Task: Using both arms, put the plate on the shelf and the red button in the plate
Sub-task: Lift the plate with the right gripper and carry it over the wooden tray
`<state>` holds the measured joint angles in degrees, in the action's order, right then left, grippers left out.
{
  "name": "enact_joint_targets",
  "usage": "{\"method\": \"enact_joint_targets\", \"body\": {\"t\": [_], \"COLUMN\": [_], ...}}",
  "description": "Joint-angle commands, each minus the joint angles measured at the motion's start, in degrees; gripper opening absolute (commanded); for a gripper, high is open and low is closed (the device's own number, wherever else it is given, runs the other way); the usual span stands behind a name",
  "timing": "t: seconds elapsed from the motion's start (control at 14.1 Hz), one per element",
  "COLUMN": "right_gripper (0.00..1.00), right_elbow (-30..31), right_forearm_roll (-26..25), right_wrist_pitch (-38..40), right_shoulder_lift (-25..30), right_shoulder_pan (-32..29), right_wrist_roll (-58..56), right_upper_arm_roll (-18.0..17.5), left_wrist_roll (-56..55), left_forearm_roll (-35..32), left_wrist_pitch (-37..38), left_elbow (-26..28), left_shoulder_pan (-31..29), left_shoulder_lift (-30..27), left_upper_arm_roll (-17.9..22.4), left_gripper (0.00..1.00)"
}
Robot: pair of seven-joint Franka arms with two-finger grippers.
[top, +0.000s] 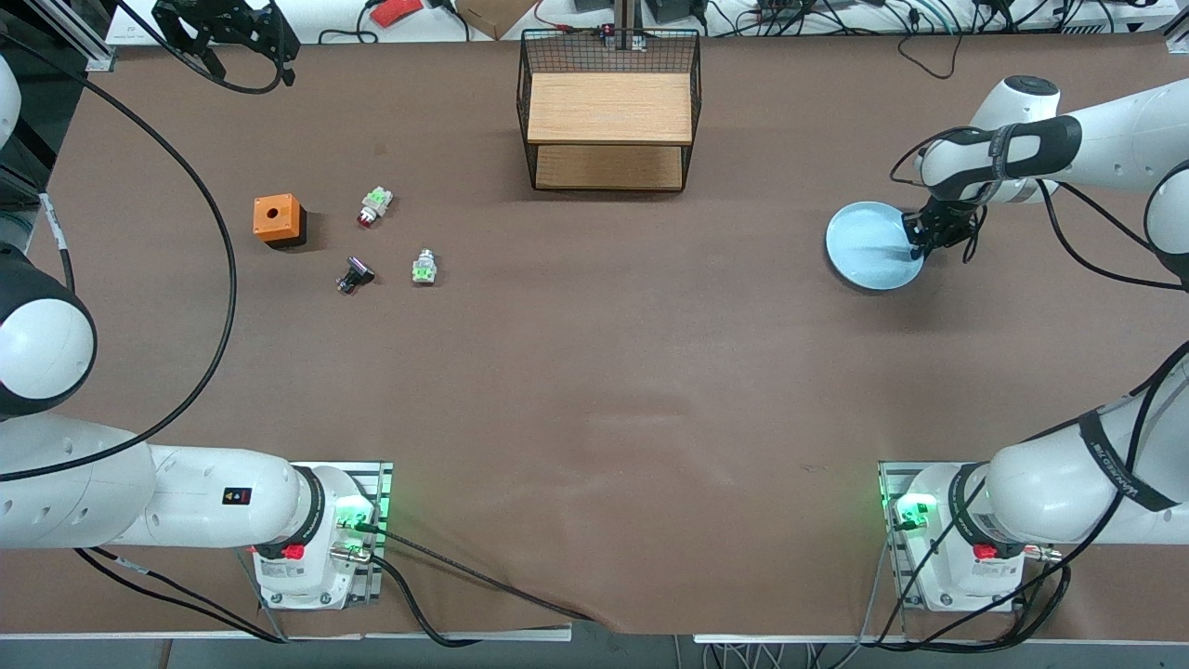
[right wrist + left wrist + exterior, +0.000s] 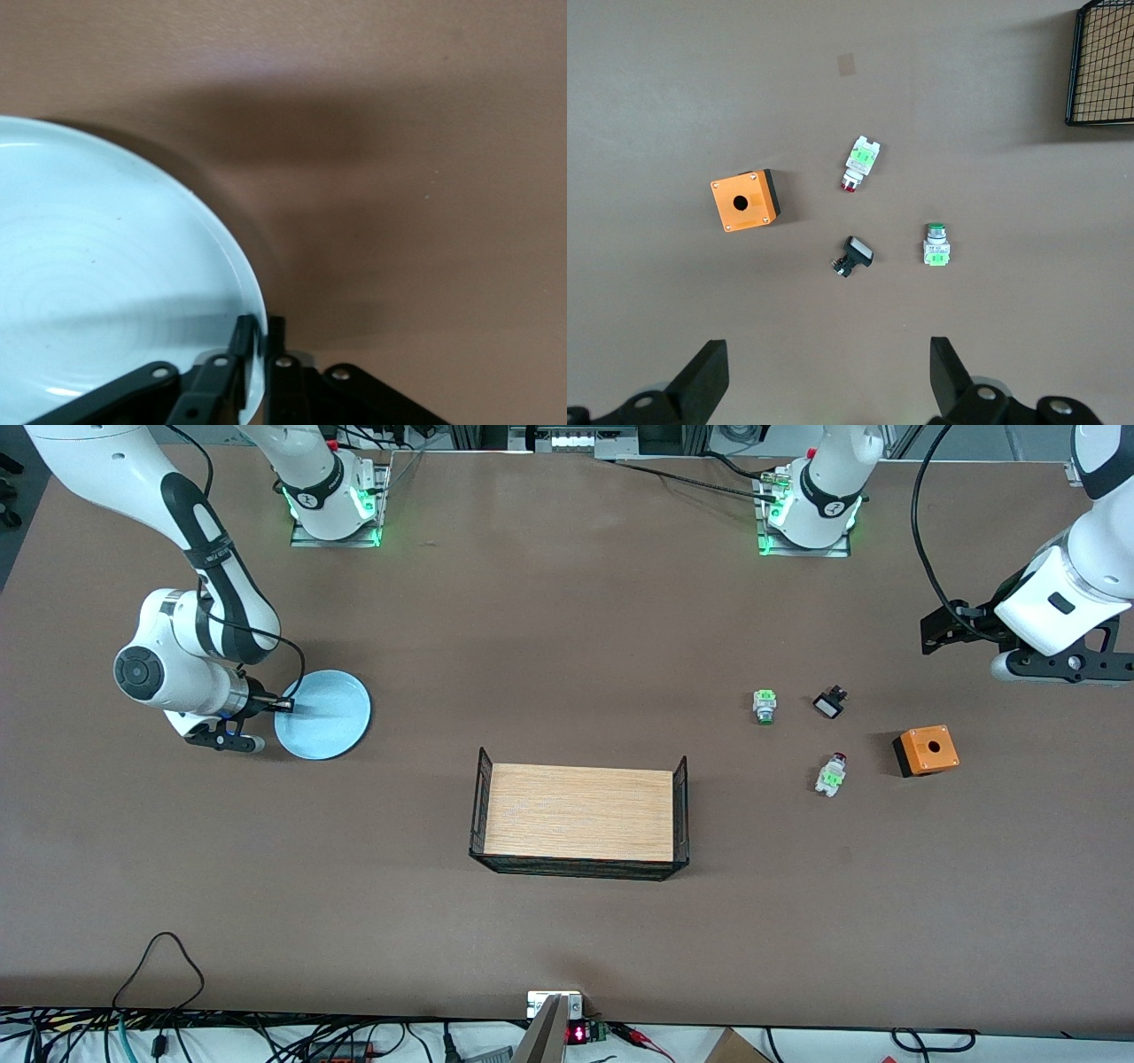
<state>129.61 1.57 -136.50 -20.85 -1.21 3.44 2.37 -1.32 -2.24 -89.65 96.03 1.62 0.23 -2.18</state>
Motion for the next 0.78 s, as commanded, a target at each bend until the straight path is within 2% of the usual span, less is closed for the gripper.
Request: {"method": "enact_joint_targets", "body": {"t": [0.0,0.21,0.35,0.5,0.71], "right_gripper": [0.0,0.0,0.0,0.0,0.0], "right_elbow": [0.12,-0.84,-1.81,-4.96,-9.79], "right_forearm_roll": [3.17,3.35,5.71,9.4,10.65], "right_wrist_pitch": [1.31,3.33,6.49,11.84,19.14], "right_shoulder_lift": [0.89,1.6,3.7,5.72,9.94], "right_shoulder_pan": [-0.72,-0.72,-0.72,-0.72,-0.64], "right_wrist_roll": [-0.72,-0.63,-0.63,-0.54,3.31], "right_upper_arm_roll": [-1.84,-2.28,-2.54,-3.07,-4.56], "left_wrist_roll": [-0.17,0.09,0.09,0.18,0.35], "left_forearm_roll": [-0.66,-0.58,-0.58,-0.58,-0.58], "left_wrist_pitch": [1.32,1.32,1.32,1.32,1.32], "left_elbow": [-1.11,-1.11,-1.11,-1.11,-1.11], "left_shoulder_pan": [0.05,-0.03,-0.03,-0.03,-0.12], "left_shoulder_lift": [-0.14,-0.14,-0.14,-0.14,-0.14], "left_upper_arm_roll": [-0.1,-0.02,-0.02,-0.02,-0.02], "left_gripper": [1.0,1.0,1.0,1.0,1.0]}}
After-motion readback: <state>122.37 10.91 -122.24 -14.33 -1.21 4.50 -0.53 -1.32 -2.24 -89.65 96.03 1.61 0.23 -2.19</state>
